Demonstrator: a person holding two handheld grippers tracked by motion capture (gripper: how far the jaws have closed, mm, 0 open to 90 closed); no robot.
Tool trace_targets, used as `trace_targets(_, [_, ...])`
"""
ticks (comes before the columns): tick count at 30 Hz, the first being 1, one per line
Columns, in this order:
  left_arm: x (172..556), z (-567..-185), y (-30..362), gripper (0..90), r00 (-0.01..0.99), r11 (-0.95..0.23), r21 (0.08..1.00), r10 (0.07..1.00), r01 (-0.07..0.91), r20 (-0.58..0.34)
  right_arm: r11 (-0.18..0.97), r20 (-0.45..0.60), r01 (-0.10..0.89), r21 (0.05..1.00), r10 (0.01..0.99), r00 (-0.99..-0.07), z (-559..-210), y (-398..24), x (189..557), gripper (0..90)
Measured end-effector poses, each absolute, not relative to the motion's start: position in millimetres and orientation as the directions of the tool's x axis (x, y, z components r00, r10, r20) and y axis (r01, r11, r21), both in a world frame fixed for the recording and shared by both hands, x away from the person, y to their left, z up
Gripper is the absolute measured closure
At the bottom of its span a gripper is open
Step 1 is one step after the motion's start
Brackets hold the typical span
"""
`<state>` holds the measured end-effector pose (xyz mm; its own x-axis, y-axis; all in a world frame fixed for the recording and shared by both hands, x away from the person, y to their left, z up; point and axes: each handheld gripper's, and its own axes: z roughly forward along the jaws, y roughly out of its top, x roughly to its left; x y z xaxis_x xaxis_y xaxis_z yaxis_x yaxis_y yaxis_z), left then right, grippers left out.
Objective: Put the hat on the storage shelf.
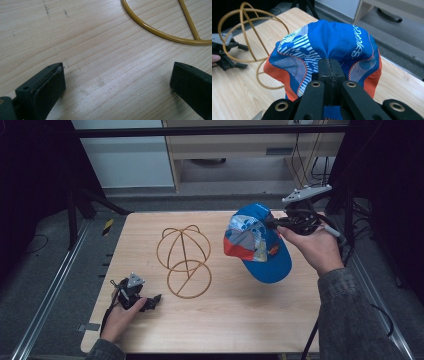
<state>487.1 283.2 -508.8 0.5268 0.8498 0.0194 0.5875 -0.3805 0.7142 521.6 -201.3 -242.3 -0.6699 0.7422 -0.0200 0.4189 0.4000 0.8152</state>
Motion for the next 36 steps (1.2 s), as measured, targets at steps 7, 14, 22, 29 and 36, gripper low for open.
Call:
trace_targets(7, [487,-509,283,0.0,0.527,-0.381,0.714,0.849,0.587,0.02,0.382,-0.025,0.376,0.844,0.73,-0.683,-229,-194,515,90.0])
trace_targets(14, [487,-509,283,0.0,0.527,-0.381,0.714,0.85,0.587,0.019,0.363,-0.023,0.339,0.868,0.712,-0.702,-223,-184,509,90.0])
trace_targets(22, [487,-509,283,0.0,0.527,-0.381,0.714,0.85,0.587,0.019,0.326,-0.024,0.285,0.902,0.695,-0.719,-213,-168,501,90.0])
trace_targets(29, [487,-509,283,0.0,0.528,-0.383,0.712,0.849,0.589,0.02,0.306,-0.031,0.245,0.92,0.68,-0.733,-203,-149,500,90.0])
trace_targets(36, [487,-509,283,0.0,0.526,-0.38,0.713,0.85,0.589,0.019,0.289,-0.031,0.217,0.932,0.663,-0.748,-201,-129,501,90.0])
